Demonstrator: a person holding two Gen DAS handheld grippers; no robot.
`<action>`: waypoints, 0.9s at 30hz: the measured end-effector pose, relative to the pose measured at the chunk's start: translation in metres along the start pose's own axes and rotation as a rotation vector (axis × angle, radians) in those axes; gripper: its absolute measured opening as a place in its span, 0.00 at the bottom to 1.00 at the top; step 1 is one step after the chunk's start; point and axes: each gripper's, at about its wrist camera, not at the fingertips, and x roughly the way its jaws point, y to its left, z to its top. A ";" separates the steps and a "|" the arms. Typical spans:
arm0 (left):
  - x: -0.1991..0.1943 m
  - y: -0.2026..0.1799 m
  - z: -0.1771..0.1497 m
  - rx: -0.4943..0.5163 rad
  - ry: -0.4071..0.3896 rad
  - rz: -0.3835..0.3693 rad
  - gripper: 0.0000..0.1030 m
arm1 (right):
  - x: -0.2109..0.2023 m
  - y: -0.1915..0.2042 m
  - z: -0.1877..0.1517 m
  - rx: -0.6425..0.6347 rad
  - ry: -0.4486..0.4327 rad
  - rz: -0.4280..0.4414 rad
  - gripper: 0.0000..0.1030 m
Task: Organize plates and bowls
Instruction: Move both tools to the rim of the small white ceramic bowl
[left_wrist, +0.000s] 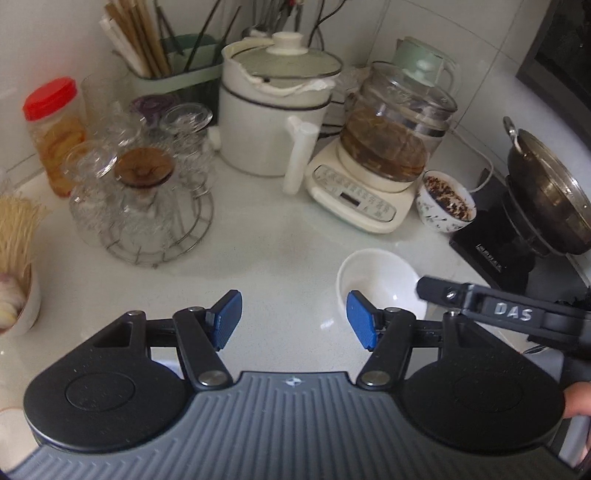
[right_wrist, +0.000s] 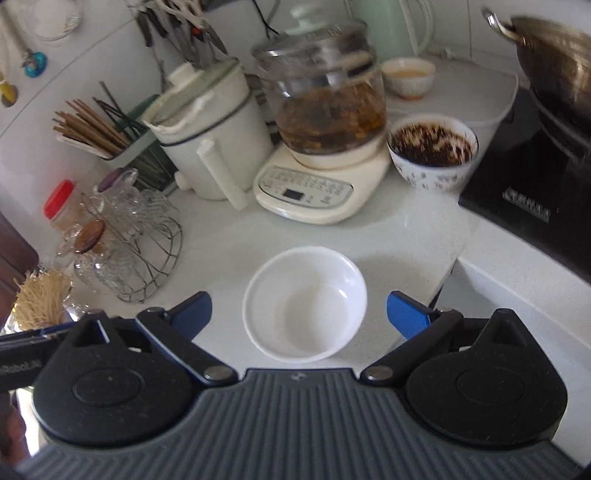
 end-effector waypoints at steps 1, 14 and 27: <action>0.004 -0.003 0.002 0.001 0.005 -0.006 0.66 | 0.005 -0.006 0.001 0.019 0.019 0.006 0.97; 0.074 -0.026 0.007 -0.047 0.124 -0.071 0.60 | 0.030 -0.053 -0.004 0.121 0.098 0.052 0.69; 0.117 -0.022 0.011 -0.136 0.221 -0.089 0.34 | 0.060 -0.060 0.001 0.137 0.162 0.079 0.41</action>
